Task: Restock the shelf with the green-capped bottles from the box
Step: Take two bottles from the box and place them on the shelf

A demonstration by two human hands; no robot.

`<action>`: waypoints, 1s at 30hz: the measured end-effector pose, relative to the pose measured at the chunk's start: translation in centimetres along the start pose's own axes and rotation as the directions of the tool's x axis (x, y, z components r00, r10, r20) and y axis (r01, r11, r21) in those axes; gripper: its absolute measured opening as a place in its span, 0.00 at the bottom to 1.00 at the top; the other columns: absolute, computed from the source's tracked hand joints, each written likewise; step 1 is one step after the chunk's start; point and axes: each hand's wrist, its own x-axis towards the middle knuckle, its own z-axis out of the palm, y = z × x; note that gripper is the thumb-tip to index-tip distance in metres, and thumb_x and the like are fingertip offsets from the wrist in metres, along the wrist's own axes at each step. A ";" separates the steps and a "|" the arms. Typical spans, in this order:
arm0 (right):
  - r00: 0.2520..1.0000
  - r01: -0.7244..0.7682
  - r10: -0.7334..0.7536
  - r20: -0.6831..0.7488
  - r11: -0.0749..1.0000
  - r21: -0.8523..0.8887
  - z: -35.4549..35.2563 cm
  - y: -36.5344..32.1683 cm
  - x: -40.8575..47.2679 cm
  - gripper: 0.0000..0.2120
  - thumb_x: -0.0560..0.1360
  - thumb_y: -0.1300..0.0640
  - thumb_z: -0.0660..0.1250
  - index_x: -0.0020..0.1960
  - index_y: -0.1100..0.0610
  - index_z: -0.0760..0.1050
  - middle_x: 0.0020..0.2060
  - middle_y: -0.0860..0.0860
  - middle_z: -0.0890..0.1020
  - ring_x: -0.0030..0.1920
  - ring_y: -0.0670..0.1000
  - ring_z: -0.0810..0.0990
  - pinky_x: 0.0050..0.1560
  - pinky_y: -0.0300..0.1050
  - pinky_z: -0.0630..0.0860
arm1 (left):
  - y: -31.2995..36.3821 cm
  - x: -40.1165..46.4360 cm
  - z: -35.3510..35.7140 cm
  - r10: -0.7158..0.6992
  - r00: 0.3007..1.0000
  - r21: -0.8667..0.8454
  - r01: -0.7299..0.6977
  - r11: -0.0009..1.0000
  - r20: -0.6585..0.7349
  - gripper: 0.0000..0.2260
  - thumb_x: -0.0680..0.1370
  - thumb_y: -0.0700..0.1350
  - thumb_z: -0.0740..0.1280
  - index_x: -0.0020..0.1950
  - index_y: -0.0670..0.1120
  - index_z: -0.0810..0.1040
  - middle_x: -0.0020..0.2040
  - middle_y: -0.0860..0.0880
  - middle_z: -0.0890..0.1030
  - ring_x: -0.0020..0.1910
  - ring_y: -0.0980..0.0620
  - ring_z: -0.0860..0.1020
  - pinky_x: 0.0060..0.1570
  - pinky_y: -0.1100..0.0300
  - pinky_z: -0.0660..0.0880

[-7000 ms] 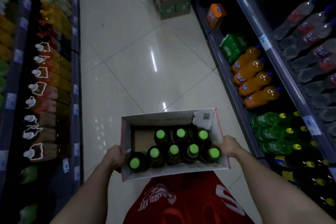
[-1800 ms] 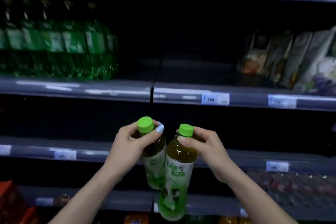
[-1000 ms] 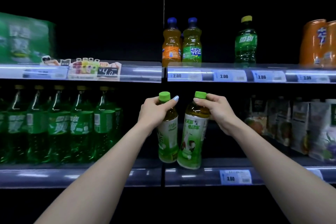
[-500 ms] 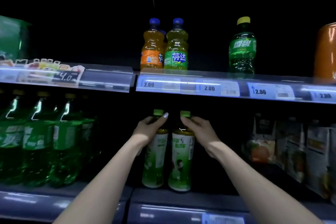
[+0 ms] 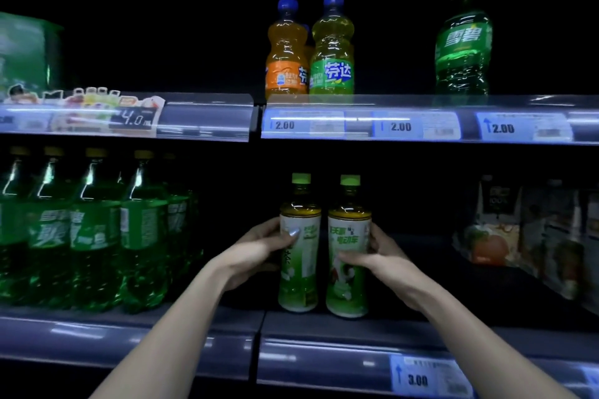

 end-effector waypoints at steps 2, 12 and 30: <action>0.995 0.029 -0.033 -0.094 0.999 -0.041 0.4 0.1 0.2 0.32 0.59 0.53 0.80 0.59 0.47 0.69 0.50 0.41 0.81 0.53 0.45 0.81 0.43 0.33 0.74 | -0.1 0.0 0.4 0.050 0.998 -0.017 -0.050 0.999 -0.026 0.21 0.70 0.56 0.72 0.62 0.56 0.76 0.56 0.52 0.84 0.57 0.51 0.81 0.56 0.49 0.77; 0.994 -0.106 0.106 0.030 0.994 -0.017 -1.3 1.9 0.8 0.43 0.59 0.64 0.78 0.68 0.49 0.63 0.62 0.52 0.77 0.60 0.51 0.77 0.65 0.51 0.72 | -1.3 2.7 2.4 0.217 0.937 -0.021 -0.231 0.973 -0.272 0.13 0.76 0.43 0.68 0.60 0.46 0.77 0.46 0.55 0.83 0.39 0.66 0.82 0.35 0.74 0.76; 0.996 -0.087 0.081 -0.042 0.983 -0.160 -1.3 4.2 6.3 0.37 0.58 0.62 0.80 0.62 0.53 0.68 0.51 0.46 0.81 0.52 0.45 0.80 0.54 0.45 0.77 | -2.5 6.9 0.8 0.068 0.996 -0.005 -0.068 0.998 -0.063 0.21 0.73 0.39 0.71 0.64 0.51 0.71 0.55 0.48 0.82 0.44 0.59 0.83 0.37 0.67 0.79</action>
